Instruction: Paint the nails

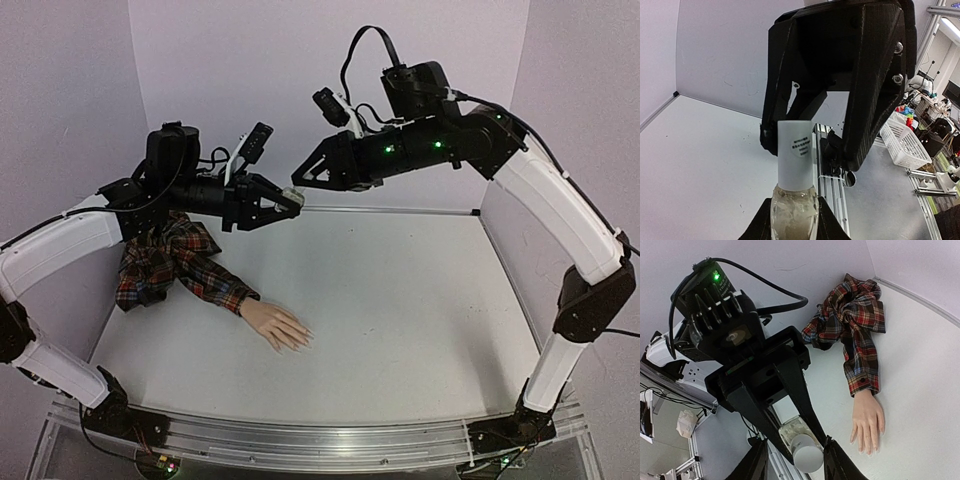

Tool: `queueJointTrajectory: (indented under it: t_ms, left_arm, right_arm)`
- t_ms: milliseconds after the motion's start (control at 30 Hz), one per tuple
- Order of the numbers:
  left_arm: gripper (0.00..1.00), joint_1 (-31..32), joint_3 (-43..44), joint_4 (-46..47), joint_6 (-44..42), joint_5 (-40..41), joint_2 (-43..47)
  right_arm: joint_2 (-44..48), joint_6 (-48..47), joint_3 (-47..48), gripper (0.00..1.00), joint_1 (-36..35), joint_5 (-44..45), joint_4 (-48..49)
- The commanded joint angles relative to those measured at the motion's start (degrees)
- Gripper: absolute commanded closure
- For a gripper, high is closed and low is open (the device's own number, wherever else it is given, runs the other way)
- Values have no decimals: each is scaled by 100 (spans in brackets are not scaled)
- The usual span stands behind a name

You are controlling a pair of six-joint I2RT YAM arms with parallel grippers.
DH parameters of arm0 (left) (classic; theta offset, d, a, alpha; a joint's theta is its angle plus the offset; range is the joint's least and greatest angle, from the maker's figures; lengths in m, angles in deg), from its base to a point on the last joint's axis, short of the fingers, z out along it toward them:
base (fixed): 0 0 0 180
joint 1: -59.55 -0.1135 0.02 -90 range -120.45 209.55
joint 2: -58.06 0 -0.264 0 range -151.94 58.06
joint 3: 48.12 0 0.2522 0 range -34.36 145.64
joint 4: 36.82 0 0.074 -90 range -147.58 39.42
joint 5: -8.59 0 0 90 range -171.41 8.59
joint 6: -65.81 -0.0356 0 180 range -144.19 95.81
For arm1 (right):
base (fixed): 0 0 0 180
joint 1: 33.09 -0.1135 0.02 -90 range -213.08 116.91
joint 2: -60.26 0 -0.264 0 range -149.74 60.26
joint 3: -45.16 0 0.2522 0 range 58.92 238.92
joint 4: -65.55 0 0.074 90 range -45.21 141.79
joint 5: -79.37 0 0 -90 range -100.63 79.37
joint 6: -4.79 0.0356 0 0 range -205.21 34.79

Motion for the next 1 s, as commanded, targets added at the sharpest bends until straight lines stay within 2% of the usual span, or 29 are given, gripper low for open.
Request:
queueJointTrajectory:
  t_ms: [0,300,800,967]
  left_arm:
    - [100,10,344,247,-14,-134,35]
    - [100,12,347,300,28,-193,74]
    - [100,11,240,370,78,-283,150]
    - [100,8,184,406,134,-517,162]
  right_arm:
    - [-115,52,247,65,-9,-175,43]
    - [-214,63,347,68,-5,-190,51]
    - [-25,-25,268,99,1,-73,86]
    - [65,-240,189,100,0,-150,95]
